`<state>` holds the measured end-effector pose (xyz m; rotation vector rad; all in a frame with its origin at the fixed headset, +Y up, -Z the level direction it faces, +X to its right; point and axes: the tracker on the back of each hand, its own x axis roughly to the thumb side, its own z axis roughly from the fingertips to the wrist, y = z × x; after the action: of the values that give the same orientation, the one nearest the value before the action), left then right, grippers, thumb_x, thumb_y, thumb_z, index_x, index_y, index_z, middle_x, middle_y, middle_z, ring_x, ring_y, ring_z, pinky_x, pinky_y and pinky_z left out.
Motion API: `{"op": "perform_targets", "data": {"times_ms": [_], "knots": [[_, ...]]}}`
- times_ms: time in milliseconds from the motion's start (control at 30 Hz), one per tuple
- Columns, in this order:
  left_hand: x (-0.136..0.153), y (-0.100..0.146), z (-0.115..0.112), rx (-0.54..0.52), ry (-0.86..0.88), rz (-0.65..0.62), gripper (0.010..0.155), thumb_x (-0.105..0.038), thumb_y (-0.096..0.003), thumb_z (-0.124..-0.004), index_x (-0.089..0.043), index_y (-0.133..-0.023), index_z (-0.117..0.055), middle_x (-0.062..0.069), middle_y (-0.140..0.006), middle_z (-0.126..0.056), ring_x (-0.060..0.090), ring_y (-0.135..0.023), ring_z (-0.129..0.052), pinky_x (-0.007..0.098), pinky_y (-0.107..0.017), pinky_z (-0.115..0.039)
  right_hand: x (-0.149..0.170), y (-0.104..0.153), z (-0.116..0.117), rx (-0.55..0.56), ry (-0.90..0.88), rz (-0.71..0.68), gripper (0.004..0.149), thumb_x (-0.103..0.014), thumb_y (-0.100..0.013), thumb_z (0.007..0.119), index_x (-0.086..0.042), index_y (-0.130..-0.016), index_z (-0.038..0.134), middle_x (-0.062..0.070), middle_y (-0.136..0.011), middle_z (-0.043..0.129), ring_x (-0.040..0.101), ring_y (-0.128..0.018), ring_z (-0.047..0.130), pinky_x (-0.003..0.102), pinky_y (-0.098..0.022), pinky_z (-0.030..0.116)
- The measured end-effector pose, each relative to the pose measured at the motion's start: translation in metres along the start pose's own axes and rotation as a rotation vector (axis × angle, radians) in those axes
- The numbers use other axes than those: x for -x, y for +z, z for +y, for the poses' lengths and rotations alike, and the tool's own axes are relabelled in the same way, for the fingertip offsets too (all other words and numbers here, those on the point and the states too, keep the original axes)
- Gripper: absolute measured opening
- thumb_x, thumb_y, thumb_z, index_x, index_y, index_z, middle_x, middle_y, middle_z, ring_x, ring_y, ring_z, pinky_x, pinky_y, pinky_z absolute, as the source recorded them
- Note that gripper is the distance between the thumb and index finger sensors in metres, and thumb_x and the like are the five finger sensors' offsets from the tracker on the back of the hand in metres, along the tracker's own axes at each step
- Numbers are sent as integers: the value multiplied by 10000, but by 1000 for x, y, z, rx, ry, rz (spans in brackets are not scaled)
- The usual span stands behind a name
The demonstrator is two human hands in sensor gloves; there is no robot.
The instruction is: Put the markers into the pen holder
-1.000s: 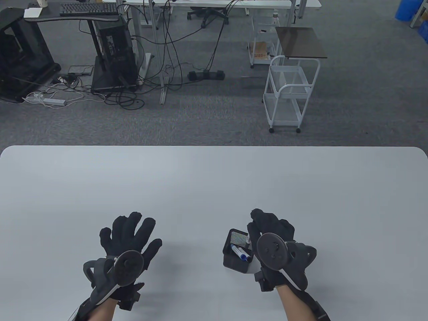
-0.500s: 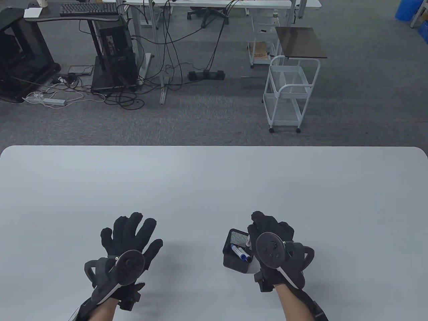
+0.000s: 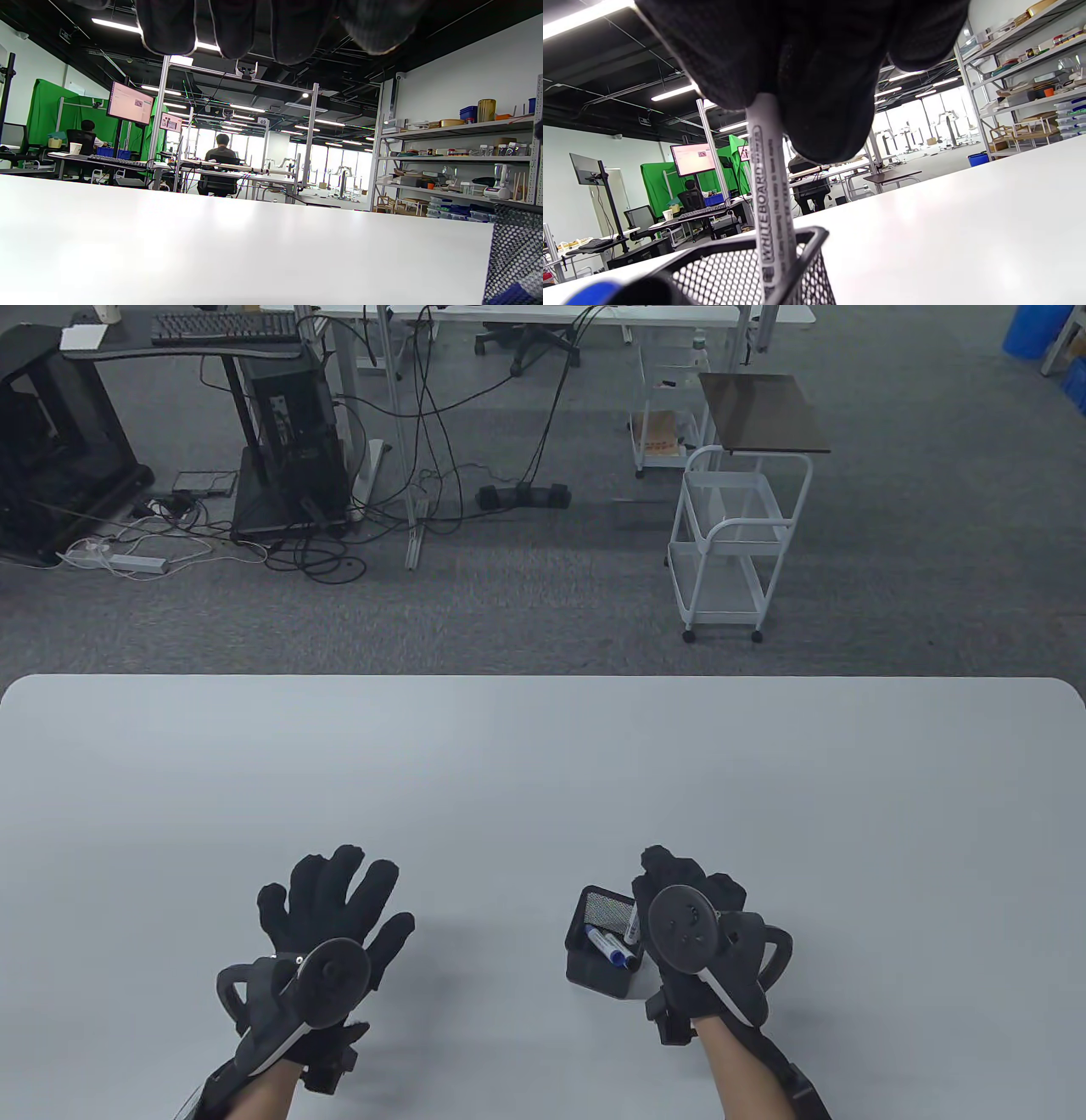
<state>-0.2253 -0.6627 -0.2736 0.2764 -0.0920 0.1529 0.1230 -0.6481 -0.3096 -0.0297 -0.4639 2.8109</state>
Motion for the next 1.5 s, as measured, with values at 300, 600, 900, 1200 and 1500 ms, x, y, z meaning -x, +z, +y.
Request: {"op": "perform_targets", "data": {"times_ms": [300,600,900,1200,1500], "knots": [[-1,-1,-1,5,-6,0,623,-614,-581,-634,-387,-1157,-564,51,-1296,-467,508,-1202,-501,761,-802,-353,-1,-2,7,-51,33,-9,401,-304,-571,810,-131,-930,847,145,-838,973,217,-611,1096,578,-653,666],[-1,-1,-1,5,-7,-1,625,-614,-581,-634,-384,-1158,-564,53,-1296,-466,507,-1202,-501,762,-801,-352,-4,1,12,-55,76,-30,392,-312,-567,818,-149,-921,859,119,-844,973,206,-616,1078,585,-649,655],[-2,-1,-2,8,-7,-1,623,-613,-582,-634,-384,-1157,-565,46,-1296,-466,507,-1202,-500,761,-802,-352,-5,1,17,-77,107,-35,380,-319,-562,828,-175,-912,869,97,-852,956,201,-628,1051,593,-649,640],[-1,-1,-3,10,-7,2,625,-614,-581,-634,-383,-1158,-563,49,-1298,-460,505,-1203,-500,762,-801,-351,-6,2,17,-83,133,-40,372,-324,-556,836,-190,-900,881,88,-854,941,199,-626,1031,598,-654,625],[-1,-1,-3,11,-8,0,625,-613,-582,-633,-382,-1159,-563,54,-1297,-463,506,-1203,-500,761,-802,-351,-6,1,18,-92,149,-32,366,-327,-554,840,-204,-896,884,85,-863,928,199,-635,1018,600,-658,616]]}}
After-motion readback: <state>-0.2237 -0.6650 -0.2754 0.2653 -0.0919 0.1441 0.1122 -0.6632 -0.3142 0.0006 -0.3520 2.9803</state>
